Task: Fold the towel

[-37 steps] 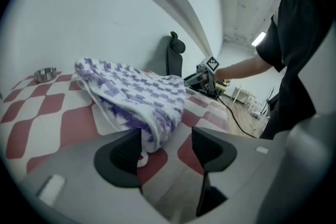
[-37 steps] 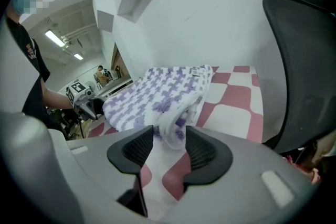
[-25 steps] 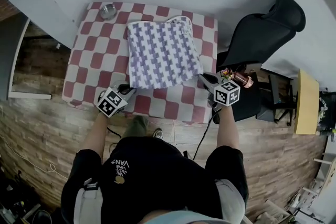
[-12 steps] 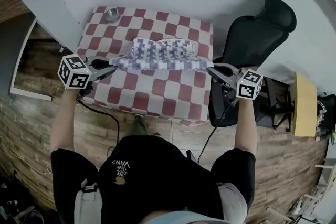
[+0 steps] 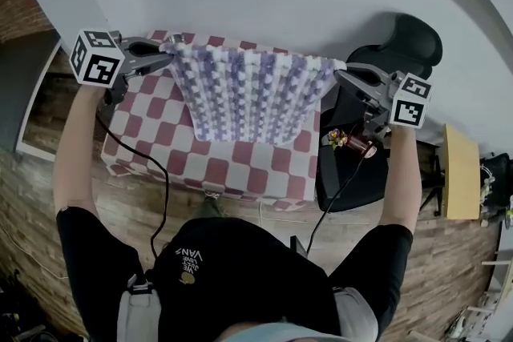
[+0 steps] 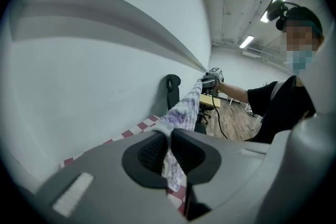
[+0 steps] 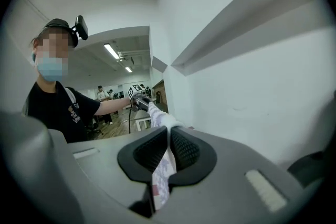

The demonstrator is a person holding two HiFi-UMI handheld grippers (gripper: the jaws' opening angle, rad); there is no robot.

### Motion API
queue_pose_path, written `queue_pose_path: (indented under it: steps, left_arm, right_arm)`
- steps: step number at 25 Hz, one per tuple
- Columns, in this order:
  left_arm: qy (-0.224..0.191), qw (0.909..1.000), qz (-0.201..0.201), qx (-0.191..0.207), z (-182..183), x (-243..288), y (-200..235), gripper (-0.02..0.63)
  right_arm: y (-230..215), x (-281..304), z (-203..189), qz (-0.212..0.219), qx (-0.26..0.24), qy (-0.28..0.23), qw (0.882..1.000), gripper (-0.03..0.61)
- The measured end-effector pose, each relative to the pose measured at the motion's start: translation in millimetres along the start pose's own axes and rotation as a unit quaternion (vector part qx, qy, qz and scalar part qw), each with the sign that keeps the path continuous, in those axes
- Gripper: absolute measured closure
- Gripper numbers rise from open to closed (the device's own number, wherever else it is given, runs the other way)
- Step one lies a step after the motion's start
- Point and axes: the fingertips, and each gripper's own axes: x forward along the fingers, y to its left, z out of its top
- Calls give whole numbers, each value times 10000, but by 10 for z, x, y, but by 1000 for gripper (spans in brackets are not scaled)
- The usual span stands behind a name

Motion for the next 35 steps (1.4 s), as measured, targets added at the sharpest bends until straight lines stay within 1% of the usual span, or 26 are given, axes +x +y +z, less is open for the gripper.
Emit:
queue_pose_path:
  steps: [4,9,11,13,15,17,20,23,28,31,35]
  left_arm:
    - [31,9999,-147,-1,385,5,336,594]
    - [316,9988,-303,-226,591,201,921,594]
    - [358,9989,-225,-194,696,303,1195,594]
    - [304,9994,-130,-107,844,376,1426,594]
    - [169,9998,-96,20,968,414,1560,594]
    - [106,9998,-147,102,936,455,1603,594]
    - [302,9991,-299,82,553,588,1550,594]
    - [567,9974,-438,-15,-17,707,1338,594]
    - [1019,9927,-626,-165,-963,763,724,592]
    - [1199,9899,-697,-278,-1431,770,343,593]
    - [1565,9843,-735,-344,-2080,754,-223,592]
  right_arm:
    - [-295,74,338,-192,39,-144,9997,554]
    - [-826,333,448,-588,290,-312,9974,554]
    - [-1070,438,483,-780,402,-467,9950,554]
    - [-1287,512,553,-993,411,-676,9919,554]
    - [-1433,553,603,-1152,362,-879,9888,555]
    - [-1498,599,524,-1184,363,-971,9875,555]
    - [-1482,694,124,-1071,530,-814,9895,555]
    - [-1362,767,-435,-943,862,-715,9892,555]
    - [-854,749,-1410,-767,1345,-413,9871,555]
    - [-537,675,-1864,-719,1643,-369,9831,555]
    - [-66,578,-2442,-686,1993,-183,9774,555]
